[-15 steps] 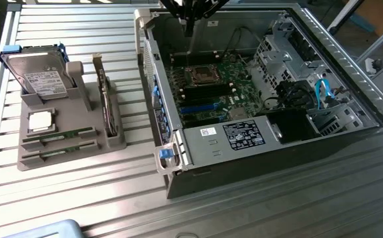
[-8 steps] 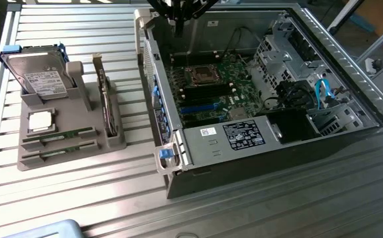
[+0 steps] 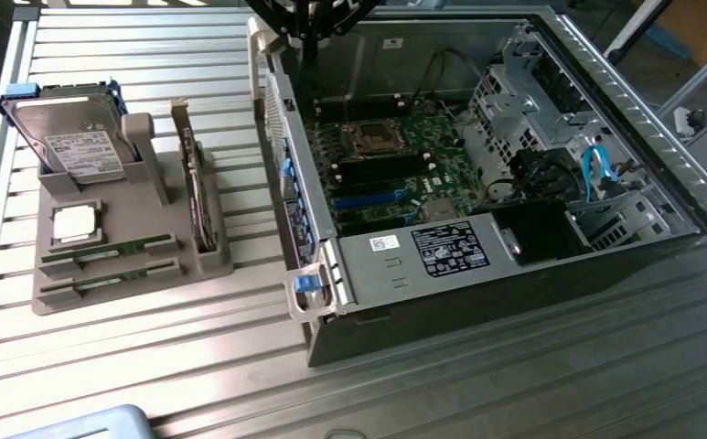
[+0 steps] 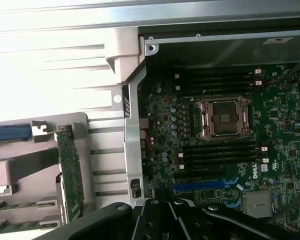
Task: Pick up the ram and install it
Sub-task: 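Reach for the ram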
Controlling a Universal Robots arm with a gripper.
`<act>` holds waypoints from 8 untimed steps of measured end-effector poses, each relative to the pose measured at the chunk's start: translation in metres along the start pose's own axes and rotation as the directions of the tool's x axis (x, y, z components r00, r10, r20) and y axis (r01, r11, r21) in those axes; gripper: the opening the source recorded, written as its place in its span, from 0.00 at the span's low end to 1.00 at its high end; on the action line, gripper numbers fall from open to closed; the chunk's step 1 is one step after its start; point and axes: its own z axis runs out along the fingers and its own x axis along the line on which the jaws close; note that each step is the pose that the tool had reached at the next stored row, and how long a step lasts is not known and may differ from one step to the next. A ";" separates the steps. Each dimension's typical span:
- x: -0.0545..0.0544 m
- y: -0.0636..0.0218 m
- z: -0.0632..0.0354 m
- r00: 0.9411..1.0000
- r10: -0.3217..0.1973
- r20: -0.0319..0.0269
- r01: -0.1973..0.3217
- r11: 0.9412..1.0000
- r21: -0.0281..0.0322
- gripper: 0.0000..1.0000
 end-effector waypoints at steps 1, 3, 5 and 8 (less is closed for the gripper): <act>0.003 -0.0002 0.0000 1.000 0.000 0.000 0.000 1.000 0.000 0.11; 0.010 -0.0007 -0.0001 1.000 0.000 0.000 0.000 1.000 0.000 0.11; 0.015 -0.0011 -0.0002 1.000 0.000 0.000 0.000 1.000 0.000 0.11; 0.029 -0.0022 -0.0003 1.000 0.000 0.000 0.000 1.000 0.000 0.11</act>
